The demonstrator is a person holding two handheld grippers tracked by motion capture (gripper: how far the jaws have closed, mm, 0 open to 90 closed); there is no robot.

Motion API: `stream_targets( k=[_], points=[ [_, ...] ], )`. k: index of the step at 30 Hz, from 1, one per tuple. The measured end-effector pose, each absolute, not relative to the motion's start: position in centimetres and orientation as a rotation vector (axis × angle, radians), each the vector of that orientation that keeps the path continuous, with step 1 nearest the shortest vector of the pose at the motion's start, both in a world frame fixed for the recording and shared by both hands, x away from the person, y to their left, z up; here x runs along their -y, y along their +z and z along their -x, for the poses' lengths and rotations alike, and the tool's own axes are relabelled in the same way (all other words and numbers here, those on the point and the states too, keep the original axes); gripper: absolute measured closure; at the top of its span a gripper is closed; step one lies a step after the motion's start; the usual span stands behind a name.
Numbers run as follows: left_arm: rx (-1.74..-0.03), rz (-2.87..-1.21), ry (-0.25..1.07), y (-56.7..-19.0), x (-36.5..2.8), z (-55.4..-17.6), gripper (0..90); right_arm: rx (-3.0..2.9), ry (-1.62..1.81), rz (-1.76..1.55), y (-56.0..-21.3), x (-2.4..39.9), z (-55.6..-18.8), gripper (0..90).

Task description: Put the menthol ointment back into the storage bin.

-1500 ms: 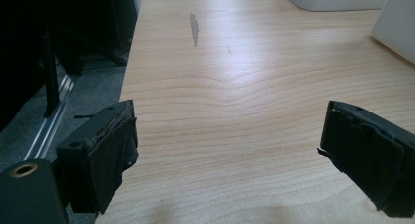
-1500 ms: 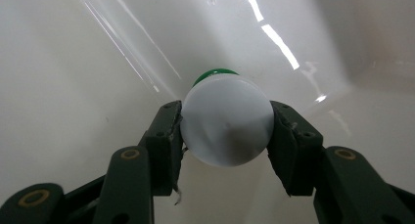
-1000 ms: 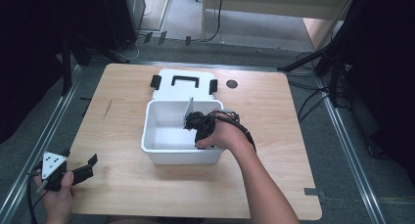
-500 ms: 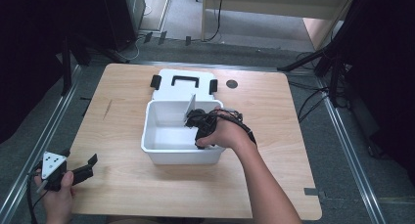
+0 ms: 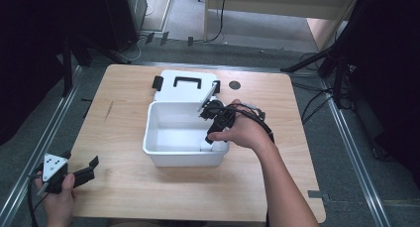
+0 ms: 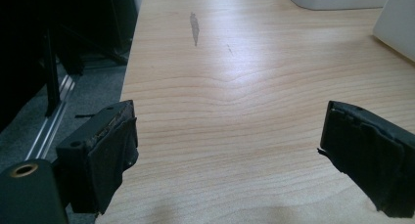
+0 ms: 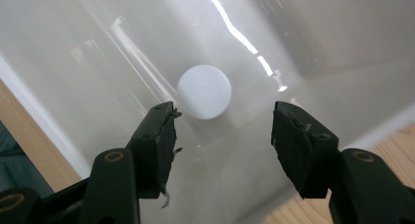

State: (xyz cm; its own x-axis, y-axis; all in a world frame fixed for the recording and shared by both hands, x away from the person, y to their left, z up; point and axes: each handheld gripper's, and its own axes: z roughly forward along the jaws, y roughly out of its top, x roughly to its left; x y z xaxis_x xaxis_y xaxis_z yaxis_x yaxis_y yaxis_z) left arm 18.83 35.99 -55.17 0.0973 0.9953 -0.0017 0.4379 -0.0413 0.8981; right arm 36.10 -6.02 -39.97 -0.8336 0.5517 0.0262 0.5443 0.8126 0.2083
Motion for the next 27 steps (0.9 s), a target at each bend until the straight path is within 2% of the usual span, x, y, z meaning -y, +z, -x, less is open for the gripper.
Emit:
stream_targets(
  k=[10,19,27],
  points=[
    [-1.446,-1.6,0.906,-55.2,-35.9,-18.8,7.8,-2.908,0.473,-0.913,-38.1,8.6,-35.4,44.5],
    [-1.445,-1.599,0.904,-55.2,-36.0,-18.8,7.8,-2.888,0.505,-0.953,-38.5,10.4,-35.0,50.2],
    [-1.445,-1.598,0.903,-55.2,-36.0,-18.8,7.8,-2.827,0.603,-0.992,-38.8,12.6,-34.6,50.8]
  ],
)
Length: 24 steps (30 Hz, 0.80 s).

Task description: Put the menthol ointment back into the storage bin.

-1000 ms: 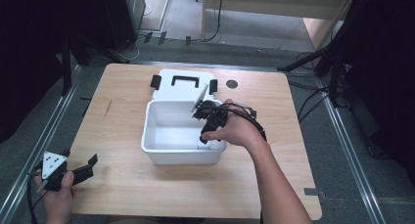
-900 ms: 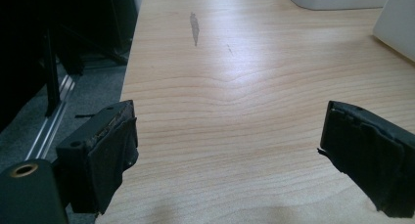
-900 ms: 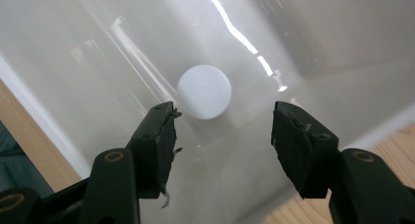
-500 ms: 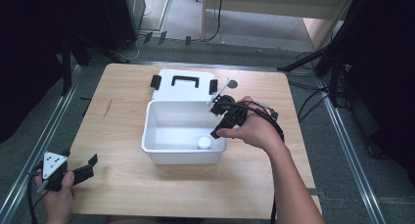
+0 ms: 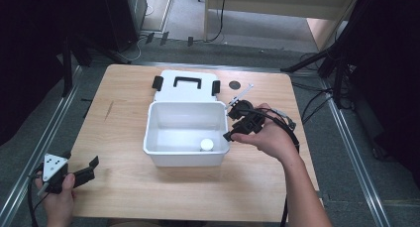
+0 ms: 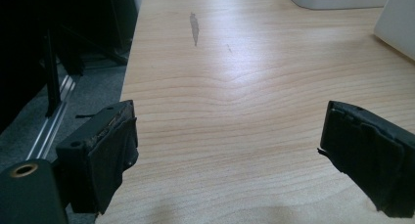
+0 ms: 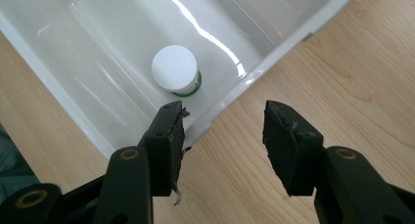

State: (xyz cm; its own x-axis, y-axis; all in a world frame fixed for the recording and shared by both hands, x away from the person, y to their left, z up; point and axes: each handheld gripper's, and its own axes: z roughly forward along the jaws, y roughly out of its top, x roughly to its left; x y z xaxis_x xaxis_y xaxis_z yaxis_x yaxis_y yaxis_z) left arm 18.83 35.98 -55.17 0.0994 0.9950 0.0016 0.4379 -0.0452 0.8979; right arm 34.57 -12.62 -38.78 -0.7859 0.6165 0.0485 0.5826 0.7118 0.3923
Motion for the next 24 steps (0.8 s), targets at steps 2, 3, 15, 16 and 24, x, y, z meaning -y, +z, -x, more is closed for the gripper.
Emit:
stream_targets(
  k=[2,3,15,16,24],
  points=[
    [-1.445,-1.599,0.903,-55.2,-36.0,-18.8,7.8,-2.81,0.646,-1.013,-39.0,13.3,-34.4,50.5],
    [-1.445,-1.599,0.904,-55.2,-36.0,-18.8,7.8,-2.801,0.663,-1.024,-39.1,13.6,-34.4,50.1],
    [-1.445,-1.598,0.907,-55.2,-35.9,-18.8,7.8,-2.612,0.826,-1.128,-42.2,17.2,-33.5,41.7],
    [-1.445,-1.598,0.906,-55.2,-35.9,-18.8,7.8,-2.593,0.857,-1.131,-42.6,17.5,-33.4,40.7],
    [-1.444,-1.595,0.91,-55.2,-35.9,-18.8,7.8,-2.439,0.956,-1.216,-46.8,19.5,-31.8,34.2]
  ],
)
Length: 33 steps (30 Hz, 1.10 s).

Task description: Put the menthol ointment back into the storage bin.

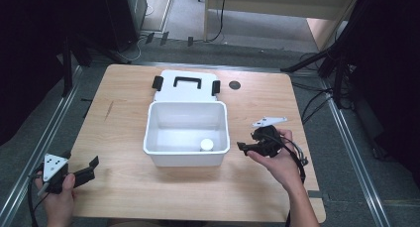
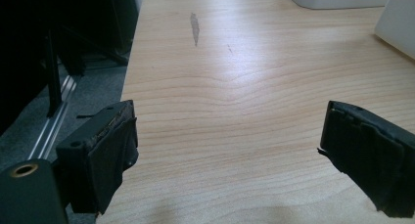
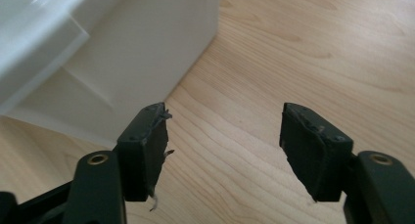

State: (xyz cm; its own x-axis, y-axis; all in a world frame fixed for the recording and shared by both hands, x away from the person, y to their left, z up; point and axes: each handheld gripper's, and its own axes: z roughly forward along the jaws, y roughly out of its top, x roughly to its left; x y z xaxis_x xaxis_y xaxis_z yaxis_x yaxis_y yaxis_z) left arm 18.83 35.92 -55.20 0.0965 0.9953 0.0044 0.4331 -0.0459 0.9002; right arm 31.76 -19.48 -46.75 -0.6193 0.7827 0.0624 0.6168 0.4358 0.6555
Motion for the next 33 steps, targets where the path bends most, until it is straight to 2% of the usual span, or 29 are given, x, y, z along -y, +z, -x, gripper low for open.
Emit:
stream_targets(
  k=[8,19,33],
  points=[
    [-1.445,-1.601,0.914,-55.2,-35.9,-18.8,7.8,-2.298,1.066,-1.333,-50.7,22.3,-30.1,22.8],
    [-1.439,-1.612,0.925,-55.2,-35.8,-18.8,7.8,-2.174,1.115,-1.413,-53.2,26.5,-27.8,21.9],
    [-1.437,-1.623,0.938,-55.2,-35.6,-18.8,7.8,-2.055,1.1,-1.545,-54.6,32.9,-25.1,22.3]
  ],
)
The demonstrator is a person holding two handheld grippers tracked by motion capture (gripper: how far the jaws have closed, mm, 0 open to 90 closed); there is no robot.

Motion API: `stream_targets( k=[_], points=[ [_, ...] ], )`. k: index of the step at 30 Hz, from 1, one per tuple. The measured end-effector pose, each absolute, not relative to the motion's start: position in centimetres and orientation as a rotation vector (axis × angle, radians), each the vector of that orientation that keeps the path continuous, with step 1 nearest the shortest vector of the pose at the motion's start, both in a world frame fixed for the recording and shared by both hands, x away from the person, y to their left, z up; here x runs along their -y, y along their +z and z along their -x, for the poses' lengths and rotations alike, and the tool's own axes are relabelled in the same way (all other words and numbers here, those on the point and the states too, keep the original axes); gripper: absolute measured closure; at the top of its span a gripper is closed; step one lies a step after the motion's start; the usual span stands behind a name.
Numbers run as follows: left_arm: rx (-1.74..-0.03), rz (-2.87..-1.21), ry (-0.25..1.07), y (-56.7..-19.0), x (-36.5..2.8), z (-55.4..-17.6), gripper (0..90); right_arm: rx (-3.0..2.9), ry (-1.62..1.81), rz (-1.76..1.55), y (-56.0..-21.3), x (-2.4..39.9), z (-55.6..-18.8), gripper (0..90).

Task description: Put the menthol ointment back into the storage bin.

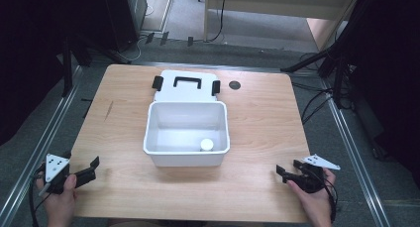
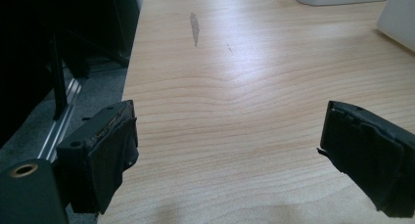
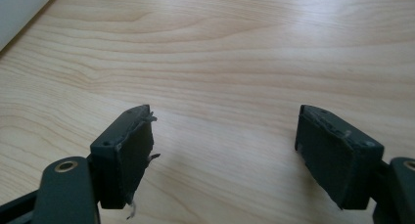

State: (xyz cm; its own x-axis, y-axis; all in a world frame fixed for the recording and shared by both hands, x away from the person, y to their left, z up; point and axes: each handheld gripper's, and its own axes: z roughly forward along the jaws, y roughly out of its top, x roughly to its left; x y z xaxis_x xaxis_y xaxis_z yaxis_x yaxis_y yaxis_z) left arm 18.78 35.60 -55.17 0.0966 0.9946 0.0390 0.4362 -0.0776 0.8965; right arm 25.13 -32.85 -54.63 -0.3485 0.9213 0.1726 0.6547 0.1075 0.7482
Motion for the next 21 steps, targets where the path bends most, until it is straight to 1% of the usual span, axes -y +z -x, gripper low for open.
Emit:
stream_targets(
  k=[6,21],
  points=[
    [-1.44,-1.63,0.945,-55.2,-35.5,-18.8,7.8,-1.985,1.158,-1.555,-54.6,34.8,-24.1,23.4],
    [-1.434,-1.638,0.951,-55.2,-35.4,-18.7,7.8,-1.879,1.309,-1.578,-55.0,35.6,-23.3,21.8]
  ],
)
